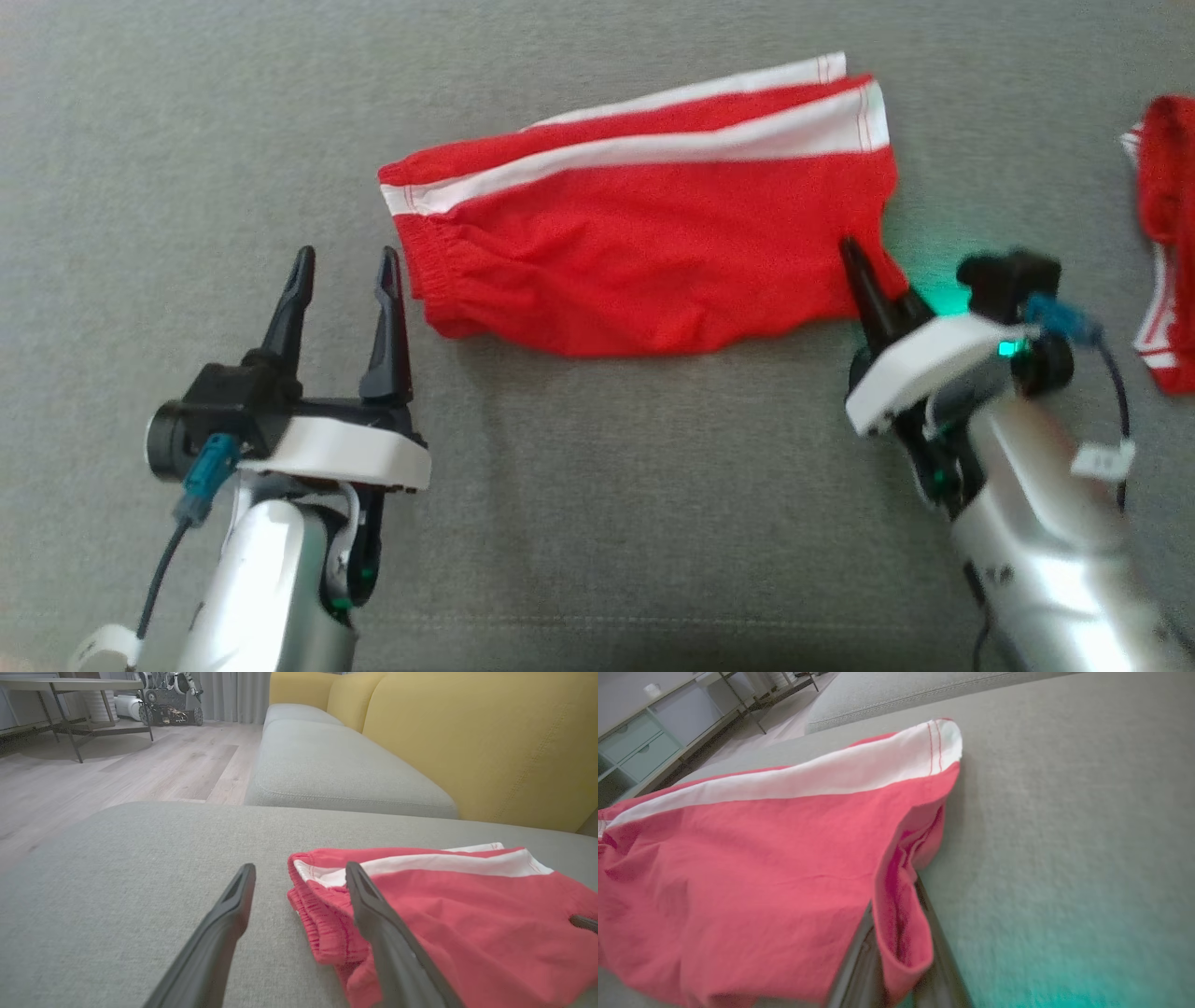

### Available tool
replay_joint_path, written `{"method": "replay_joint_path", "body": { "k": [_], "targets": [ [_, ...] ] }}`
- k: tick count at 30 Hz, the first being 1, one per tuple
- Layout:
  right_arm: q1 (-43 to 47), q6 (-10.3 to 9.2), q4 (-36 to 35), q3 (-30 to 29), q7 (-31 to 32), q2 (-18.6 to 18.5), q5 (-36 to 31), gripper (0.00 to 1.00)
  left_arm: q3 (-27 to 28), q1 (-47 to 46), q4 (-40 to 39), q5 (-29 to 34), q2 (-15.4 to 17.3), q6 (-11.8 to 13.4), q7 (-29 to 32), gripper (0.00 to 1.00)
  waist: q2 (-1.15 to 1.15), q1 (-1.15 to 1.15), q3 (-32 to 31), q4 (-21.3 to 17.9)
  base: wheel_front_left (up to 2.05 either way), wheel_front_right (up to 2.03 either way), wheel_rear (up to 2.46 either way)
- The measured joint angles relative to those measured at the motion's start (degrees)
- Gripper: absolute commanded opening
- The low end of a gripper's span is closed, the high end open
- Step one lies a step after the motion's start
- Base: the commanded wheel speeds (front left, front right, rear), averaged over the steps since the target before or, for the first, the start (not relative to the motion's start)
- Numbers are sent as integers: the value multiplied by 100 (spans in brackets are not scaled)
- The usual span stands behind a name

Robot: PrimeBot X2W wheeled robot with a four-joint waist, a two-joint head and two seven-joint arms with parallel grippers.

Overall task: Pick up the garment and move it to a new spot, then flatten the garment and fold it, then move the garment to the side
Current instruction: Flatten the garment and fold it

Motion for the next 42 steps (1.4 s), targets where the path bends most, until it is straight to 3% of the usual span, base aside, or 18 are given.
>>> {"method": "replay_joint_path", "body": {
  "k": [12,24,29,34,38,42],
  "targets": [
    [1557,0,-1143,-999,-108,367,33,0,109,142,-80,33,53,-7,0,100,0,0,-83,-512,0,0,0],
    [1785,0,-1879,-1215,310,469,-127,0,92,141,-70,33,82,-48,-1,100,0,0,-163,-540,0,0,0],
    [1514,0,-2593,-582,733,469,-371,0,70,142,-69,32,81,-48,-1,100,0,0,-228,-473,0,0,0],
    [747,0,-3037,601,1140,464,-408,0,30,141,-44,31,77,-49,-1,100,0,0,-273,-322,0,0,0],
    [407,0,-2938,1477,1235,464,-135,0,-51,140,-32,19,65,-49,-1,100,0,0,-289,-146,0,0,0],
    [377,0,-2331,2287,1111,461,377,0,-92,139,-1,13,44,-51,-1,100,0,0,-267,94,0,0,0]
  ]
}}
